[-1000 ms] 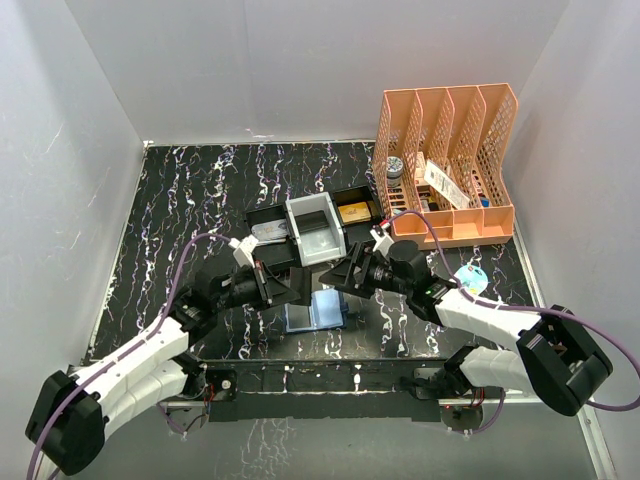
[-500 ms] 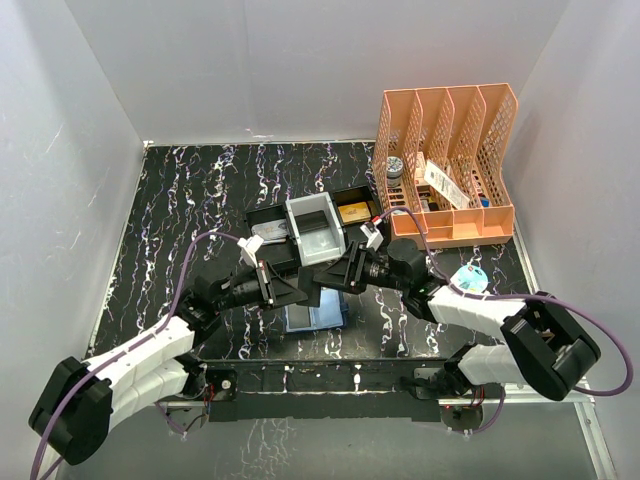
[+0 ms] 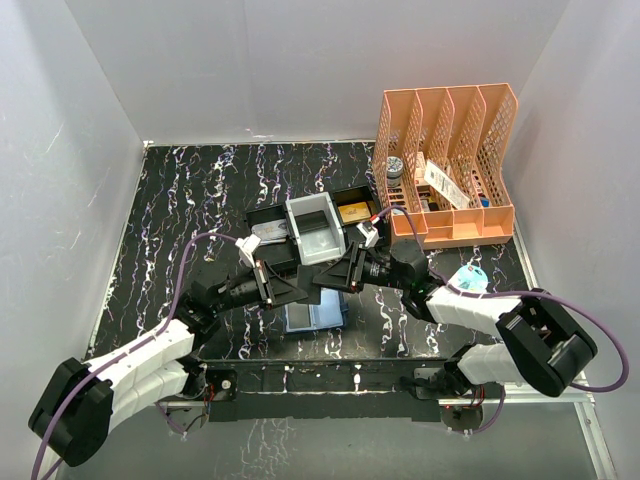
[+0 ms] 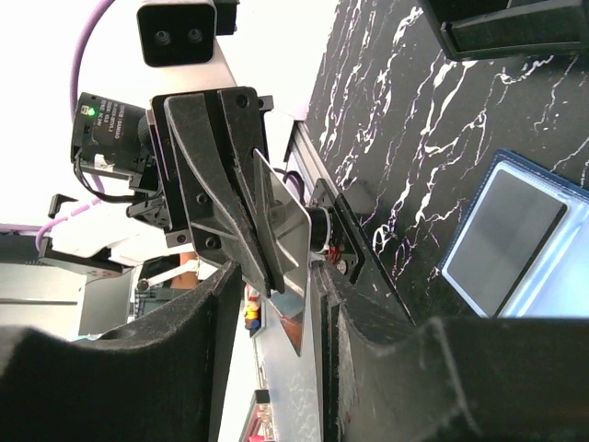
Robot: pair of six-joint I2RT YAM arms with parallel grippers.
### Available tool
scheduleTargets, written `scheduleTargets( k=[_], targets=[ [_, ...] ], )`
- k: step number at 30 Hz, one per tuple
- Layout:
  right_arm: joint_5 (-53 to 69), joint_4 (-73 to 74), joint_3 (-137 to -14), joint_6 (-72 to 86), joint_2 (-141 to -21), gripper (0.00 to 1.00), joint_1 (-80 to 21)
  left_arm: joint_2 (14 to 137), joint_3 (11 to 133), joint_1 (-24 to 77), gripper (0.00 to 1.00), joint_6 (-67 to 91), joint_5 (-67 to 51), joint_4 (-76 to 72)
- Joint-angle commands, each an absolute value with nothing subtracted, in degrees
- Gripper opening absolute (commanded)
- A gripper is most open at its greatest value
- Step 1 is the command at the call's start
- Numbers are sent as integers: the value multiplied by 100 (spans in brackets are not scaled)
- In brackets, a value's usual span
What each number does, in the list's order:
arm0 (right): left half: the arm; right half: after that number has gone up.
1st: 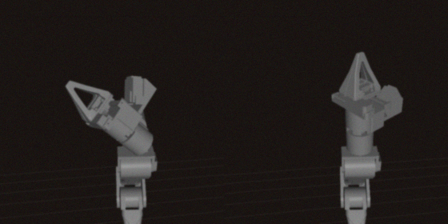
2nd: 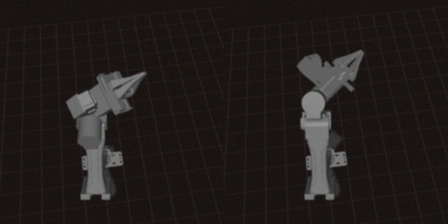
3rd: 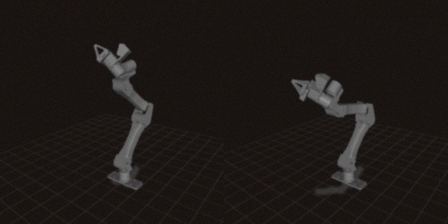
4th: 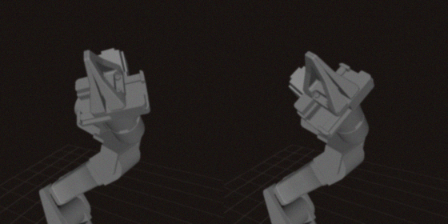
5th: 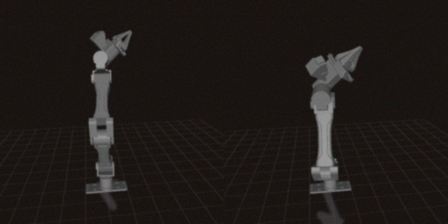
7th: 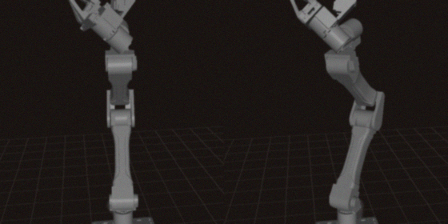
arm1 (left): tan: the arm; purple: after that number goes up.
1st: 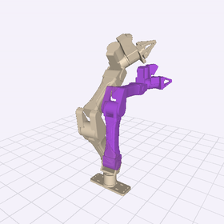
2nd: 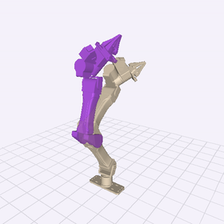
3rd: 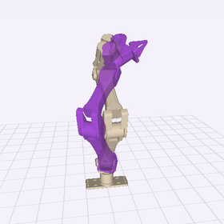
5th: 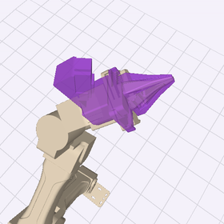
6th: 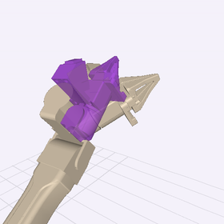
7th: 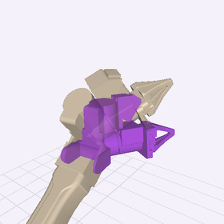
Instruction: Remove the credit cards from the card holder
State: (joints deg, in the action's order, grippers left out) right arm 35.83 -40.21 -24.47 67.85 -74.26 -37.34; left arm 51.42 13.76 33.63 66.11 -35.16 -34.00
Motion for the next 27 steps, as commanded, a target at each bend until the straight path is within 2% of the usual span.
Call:
scheduleTargets(
  k=[1,9,17,21,27],
  targets=[
    [3805,-4693,-2402,6906,-7478,32,-3730,5113,1264,3323,0,6770,-3552,-3946],
    [4019,-5527,-2302,7320,-7777,20,-3730,5117,1191,3327,0,6940,-3542,-4211],
    [4155,-5812,-2261,7411,-7873,19,-3719,5132,1238,3325,0,6934,-3511,-4210],
    [4201,-6062,-2237,7541,-7964,13,-3726,5129,1230,3323,0,6964,-3507,-4271],
    [4190,-6150,-2224,7567,-7982,12,-3731,5146,1239,3323,0,7005,-3456,-4297]
  ],
)
